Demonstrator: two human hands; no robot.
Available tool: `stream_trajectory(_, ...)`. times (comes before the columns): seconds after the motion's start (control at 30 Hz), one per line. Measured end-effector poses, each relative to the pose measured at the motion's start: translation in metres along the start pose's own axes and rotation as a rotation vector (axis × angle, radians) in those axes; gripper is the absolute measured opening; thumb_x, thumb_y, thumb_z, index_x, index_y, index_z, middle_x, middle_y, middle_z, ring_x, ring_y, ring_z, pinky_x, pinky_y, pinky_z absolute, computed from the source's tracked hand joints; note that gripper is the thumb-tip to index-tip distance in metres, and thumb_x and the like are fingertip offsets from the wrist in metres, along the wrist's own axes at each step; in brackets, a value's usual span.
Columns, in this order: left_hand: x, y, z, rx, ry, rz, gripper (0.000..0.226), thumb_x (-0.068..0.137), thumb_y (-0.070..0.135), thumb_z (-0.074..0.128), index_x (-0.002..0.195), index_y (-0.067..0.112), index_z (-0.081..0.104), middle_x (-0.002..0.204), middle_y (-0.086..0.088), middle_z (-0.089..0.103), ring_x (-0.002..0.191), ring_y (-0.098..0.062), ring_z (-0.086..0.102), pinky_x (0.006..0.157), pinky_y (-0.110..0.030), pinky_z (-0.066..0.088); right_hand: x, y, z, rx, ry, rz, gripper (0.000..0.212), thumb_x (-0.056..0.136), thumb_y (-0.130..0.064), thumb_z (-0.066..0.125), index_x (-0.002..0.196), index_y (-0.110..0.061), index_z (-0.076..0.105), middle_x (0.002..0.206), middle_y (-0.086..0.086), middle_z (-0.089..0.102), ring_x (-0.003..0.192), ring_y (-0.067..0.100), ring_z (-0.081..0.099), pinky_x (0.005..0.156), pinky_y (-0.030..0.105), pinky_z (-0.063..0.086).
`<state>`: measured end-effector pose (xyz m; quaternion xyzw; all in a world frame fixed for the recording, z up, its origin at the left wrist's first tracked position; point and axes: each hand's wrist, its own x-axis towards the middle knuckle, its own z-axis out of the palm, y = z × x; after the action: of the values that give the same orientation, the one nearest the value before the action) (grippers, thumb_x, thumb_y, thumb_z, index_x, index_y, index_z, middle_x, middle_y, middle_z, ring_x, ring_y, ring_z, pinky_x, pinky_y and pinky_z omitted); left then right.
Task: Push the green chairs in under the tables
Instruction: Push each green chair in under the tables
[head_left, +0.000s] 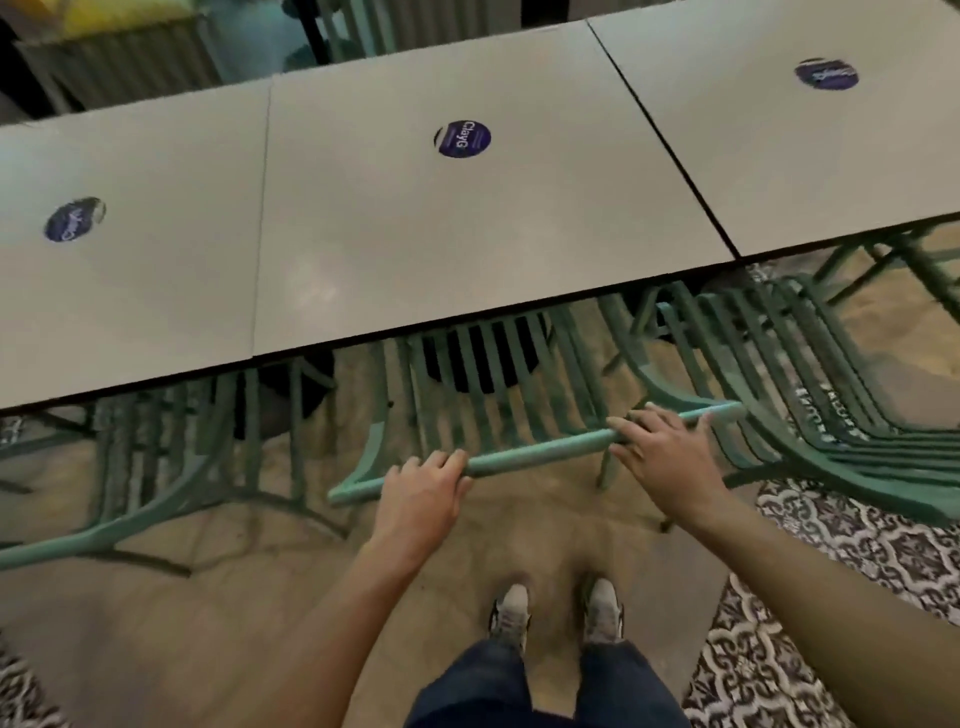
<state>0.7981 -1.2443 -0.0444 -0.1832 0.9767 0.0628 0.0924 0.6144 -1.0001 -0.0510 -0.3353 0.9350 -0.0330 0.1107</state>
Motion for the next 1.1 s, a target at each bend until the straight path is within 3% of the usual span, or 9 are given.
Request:
stream_trajectory(0.27,0.004,0.014,-0.008,0.008,-0.046,-0.083,0.037,0.098,0.046,0.039,0.127,0.028,0.053,0.116,0.005,0.061,0.103,-0.023,0.058,0.083,-0.038,0.045,0.007,0.004,-0.010,-0.010,-0.046,-0.035,0.045,0.095,-0.051,0.043,0.134,-0.033,0.052,0.128,-0.005,0.059,0.134,0.020,0.042,0.108,0.071,0.012)
stream_trajectory(0.37,0.005,0.025,-0.014,-0.010,-0.017,-0.076,0.035,0.098,0.046,0.039,0.121,0.027,0.056,0.112,0.006,0.060,0.102,-0.020,0.056,0.085,-0.036,0.043,0.003,0.005,-0.013,0.069,-0.037,-0.003,0.047,0.096,-0.050,0.042,0.137,-0.030,0.050,0.134,-0.004,0.054,0.137,0.019,0.036,0.115,0.061,0.011)
stream_trajectory(0.5,0.034,0.063,-0.031,0.004,0.036,0.096,0.039,0.097,0.047,0.042,0.127,0.026,0.053,0.117,0.004,0.059,0.108,-0.019,0.055,0.092,-0.035,0.043,-0.020,0.028,-0.031,0.251,0.044,0.035,0.053,0.096,-0.045,0.047,0.143,-0.022,0.043,0.148,0.004,0.042,0.140,0.021,0.031,0.117,0.046,0.023)
stream_trajectory(0.63,0.071,0.144,-0.048,0.023,0.024,0.347,0.037,0.097,0.046,0.039,0.125,0.027,0.052,0.118,0.005,0.058,0.110,-0.020,0.054,0.092,-0.035,0.042,-0.079,0.085,-0.051,0.300,0.194,0.193,0.054,0.094,-0.044,0.048,0.142,-0.022,0.042,0.145,0.004,0.044,0.135,0.022,0.038,0.111,0.040,0.034)
stream_trajectory(0.87,0.061,0.325,-0.063,0.054,0.019,0.751,0.038,0.098,0.042,0.038,0.131,0.025,0.050,0.130,0.004,0.054,0.121,-0.019,0.049,0.100,-0.036,0.039,-0.216,0.197,-0.062,0.324,0.377,0.606,0.051,0.094,-0.035,0.053,0.142,-0.019,0.044,0.144,0.007,0.044,0.132,0.023,0.040,0.110,0.037,0.031)
stream_trajectory(1.1,0.051,0.467,-0.038,0.122,-0.021,0.771,0.039,0.094,0.044,0.042,0.128,0.027,0.052,0.125,0.001,0.057,0.116,-0.023,0.053,0.093,-0.039,0.044,-0.325,0.304,-0.044,0.349,0.344,0.766,0.057,0.096,-0.040,0.048,0.148,-0.024,0.032,0.152,0.000,0.034,0.138,0.019,0.032,0.113,0.036,0.025)
